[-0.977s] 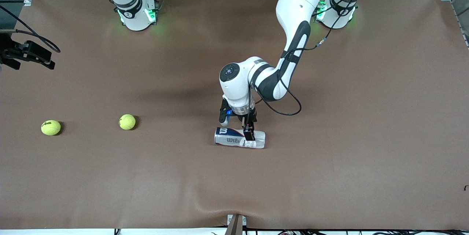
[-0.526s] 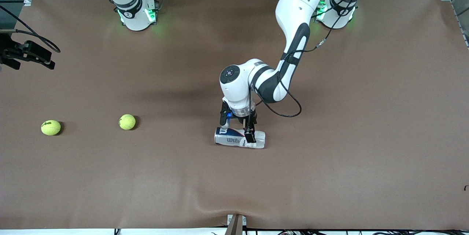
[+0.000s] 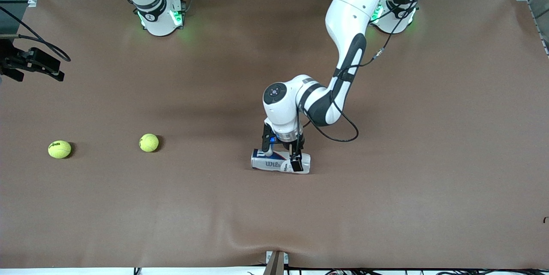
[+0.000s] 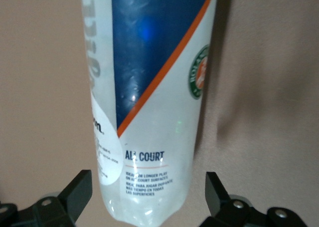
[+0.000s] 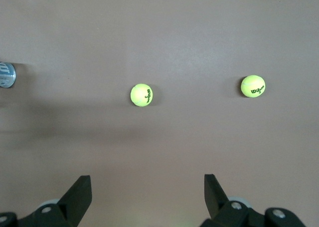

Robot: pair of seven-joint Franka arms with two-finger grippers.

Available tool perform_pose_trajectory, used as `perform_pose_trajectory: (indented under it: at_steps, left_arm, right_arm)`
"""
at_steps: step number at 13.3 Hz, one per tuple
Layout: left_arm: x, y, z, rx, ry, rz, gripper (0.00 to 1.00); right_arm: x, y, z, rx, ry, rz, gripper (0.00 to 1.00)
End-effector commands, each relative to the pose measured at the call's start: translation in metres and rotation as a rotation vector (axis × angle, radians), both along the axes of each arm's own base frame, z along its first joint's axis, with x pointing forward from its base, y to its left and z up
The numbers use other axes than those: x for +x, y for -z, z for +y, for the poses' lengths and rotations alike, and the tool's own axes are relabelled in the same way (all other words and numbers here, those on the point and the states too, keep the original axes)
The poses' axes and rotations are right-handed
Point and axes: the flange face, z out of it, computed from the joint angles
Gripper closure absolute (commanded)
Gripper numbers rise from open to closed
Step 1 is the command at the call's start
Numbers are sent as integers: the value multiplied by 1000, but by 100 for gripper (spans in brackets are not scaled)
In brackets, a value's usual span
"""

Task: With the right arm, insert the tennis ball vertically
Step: 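Close the left gripper around the tube's closed end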

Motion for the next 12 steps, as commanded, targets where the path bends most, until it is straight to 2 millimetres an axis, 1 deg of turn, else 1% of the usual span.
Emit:
perform_pose_trajectory:
  at_steps: [1, 4, 8, 12]
  left_arm:
    - [7, 3, -3, -57, -16, -10, 0]
    - [7, 9, -6, -108, -32, -11, 0]
    - [10, 19, 0, -100, -36, -8, 0]
    - [10, 23, 3, -90, -33, -5, 0]
  right_arm:
    - [-2, -1, 0, 9, -9, 1, 0]
    - [-2, -1, 0, 9, -9, 1, 0]
    - [-2, -1, 0, 9, -9, 1, 0]
    - [-2, -1, 0, 9, -8, 1, 0]
